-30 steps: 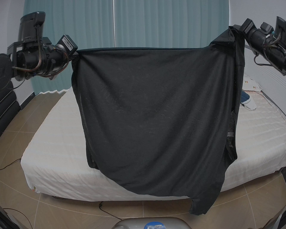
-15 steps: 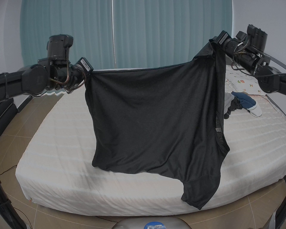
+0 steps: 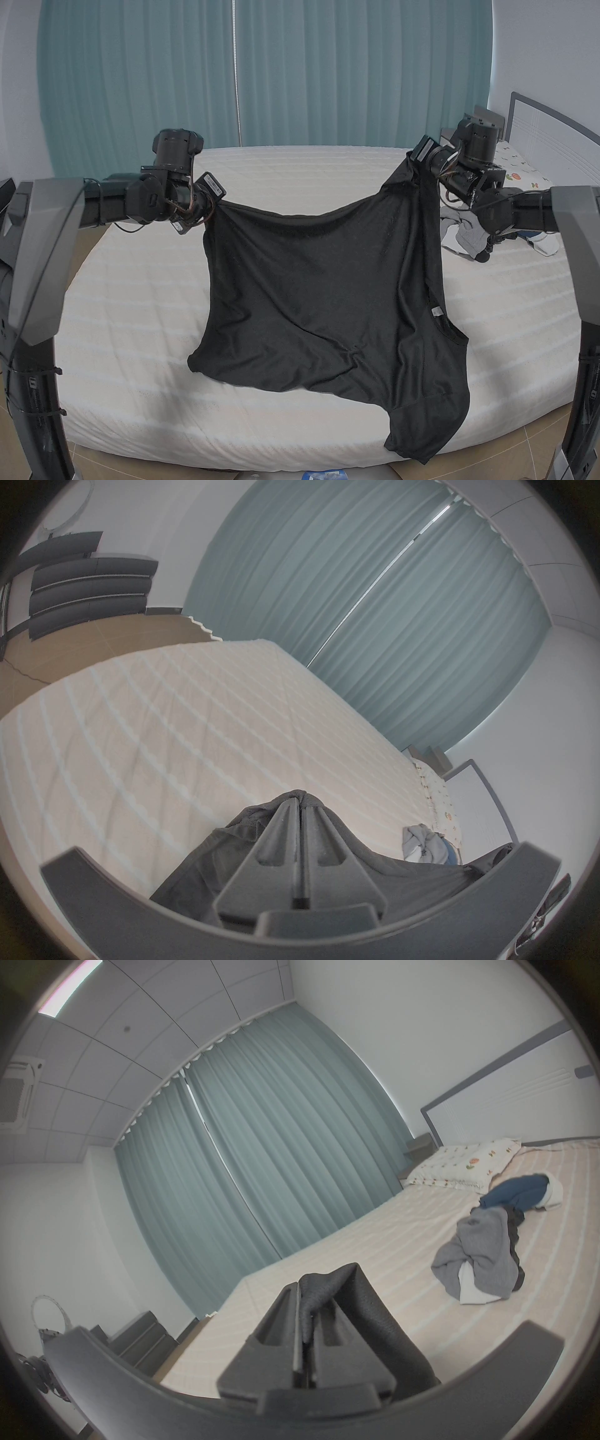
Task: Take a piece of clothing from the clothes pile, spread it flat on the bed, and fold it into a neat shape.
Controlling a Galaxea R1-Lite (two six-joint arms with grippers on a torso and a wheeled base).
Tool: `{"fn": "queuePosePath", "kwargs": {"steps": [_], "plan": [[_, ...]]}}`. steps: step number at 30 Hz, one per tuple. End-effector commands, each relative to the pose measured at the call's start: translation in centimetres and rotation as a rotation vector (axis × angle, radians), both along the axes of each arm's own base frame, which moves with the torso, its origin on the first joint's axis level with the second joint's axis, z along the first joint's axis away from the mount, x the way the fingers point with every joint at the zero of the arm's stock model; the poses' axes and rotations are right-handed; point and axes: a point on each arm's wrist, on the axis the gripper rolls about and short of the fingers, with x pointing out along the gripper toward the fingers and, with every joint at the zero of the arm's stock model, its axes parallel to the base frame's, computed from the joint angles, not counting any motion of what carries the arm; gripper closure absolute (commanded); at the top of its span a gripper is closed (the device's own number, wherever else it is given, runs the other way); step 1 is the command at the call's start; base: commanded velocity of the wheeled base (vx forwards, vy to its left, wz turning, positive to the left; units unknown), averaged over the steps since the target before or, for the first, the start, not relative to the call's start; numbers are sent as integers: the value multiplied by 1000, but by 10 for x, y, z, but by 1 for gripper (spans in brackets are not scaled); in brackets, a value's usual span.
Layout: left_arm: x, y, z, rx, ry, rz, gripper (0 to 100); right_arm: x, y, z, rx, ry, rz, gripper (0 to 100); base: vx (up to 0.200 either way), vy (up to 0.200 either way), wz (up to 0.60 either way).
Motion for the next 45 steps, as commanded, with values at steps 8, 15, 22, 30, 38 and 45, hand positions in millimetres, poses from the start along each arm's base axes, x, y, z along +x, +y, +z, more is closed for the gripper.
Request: {"fn": "queuePosePath", "kwargs": {"steps": [8,15,22,30,38,45], "plan": [[39,-12,-96,11,115,-5,100,61,-2,-133,-46,163,-121,100,0,0,0],[49,-10,-115,4,79,5,0,67,-12,-158,-56,211,-143,0,0,0,0],[46,15,-94,0,95,55,0,59,-47,-147,-20,248,-184,0,0,0,0],[4,42,-28,-146,192,34,0,8,-72,-116,30,350,-89,0,0,0,0],[-58,59,-21,-214,270,-55,0,-51,-99,-109,120,442,-55,0,0,0,0],[-104,61,-53,-253,279,-114,0,-103,-103,-128,180,543,32,0,0,0,0]]}}
